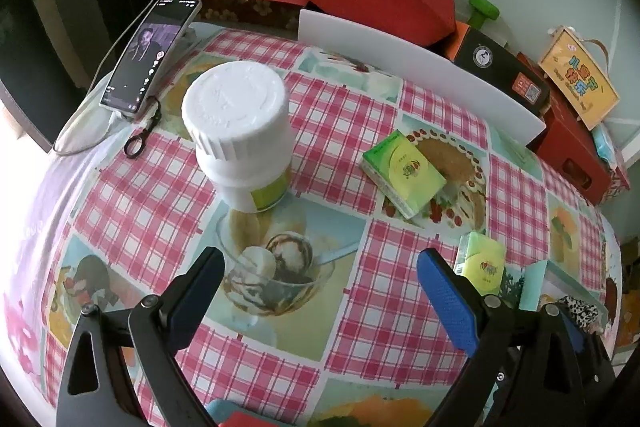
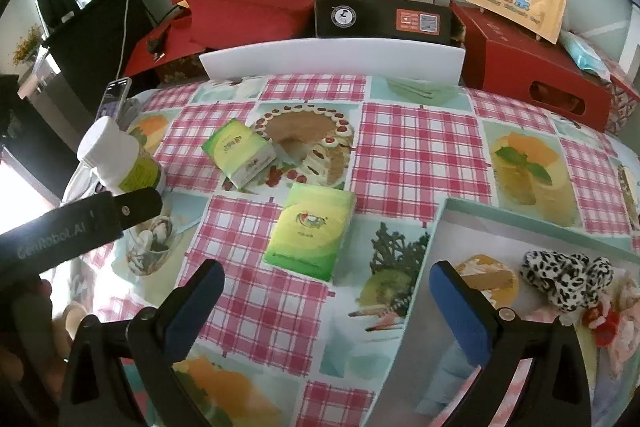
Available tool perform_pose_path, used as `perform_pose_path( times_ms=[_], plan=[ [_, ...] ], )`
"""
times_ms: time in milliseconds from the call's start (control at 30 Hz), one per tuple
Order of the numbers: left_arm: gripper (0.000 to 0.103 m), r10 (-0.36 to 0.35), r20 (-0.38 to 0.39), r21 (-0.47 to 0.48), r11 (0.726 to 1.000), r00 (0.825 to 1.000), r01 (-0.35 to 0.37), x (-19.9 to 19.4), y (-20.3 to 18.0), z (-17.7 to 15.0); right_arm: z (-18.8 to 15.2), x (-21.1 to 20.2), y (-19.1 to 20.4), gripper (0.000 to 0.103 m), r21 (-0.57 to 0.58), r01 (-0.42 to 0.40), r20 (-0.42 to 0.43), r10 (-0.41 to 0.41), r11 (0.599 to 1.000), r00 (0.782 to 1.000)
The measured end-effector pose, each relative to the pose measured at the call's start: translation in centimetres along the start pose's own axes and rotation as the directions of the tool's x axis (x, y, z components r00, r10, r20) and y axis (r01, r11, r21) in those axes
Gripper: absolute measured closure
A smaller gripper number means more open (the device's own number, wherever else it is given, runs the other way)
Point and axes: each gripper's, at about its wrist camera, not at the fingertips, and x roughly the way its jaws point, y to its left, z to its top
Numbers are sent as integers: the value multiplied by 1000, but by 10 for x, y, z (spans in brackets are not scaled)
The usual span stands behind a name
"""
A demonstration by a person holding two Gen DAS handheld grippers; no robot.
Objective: Organize soft objects
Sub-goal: 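Grasp the upright green tissue pack with the right tool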
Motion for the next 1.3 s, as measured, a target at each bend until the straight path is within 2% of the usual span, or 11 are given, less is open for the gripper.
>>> perform_pose_path(
  times_ms=[333, 567, 933, 1300],
  plan=[
    [6, 13, -3, 14, 1000, 1000, -13, 5, -8, 3, 5, 14, 2, 0, 8, 8, -4, -8, 1000, 1000],
    [6, -30, -13, 14, 999, 999, 30, 8, -20, 4, 11, 24, 4, 0, 4, 0, -8, 0, 1000, 1000],
    [6, 12, -48, 8, 1000, 999, -12, 22, -31, -2, 11, 39, 5, 14, 5, -43, -35, 43, 999, 998],
    [6, 50, -50, 4, 999, 997, -50, 29, -29, -5, 6, 51, 12, 23, -34, -25, -67, 23, 999, 998]
  ],
)
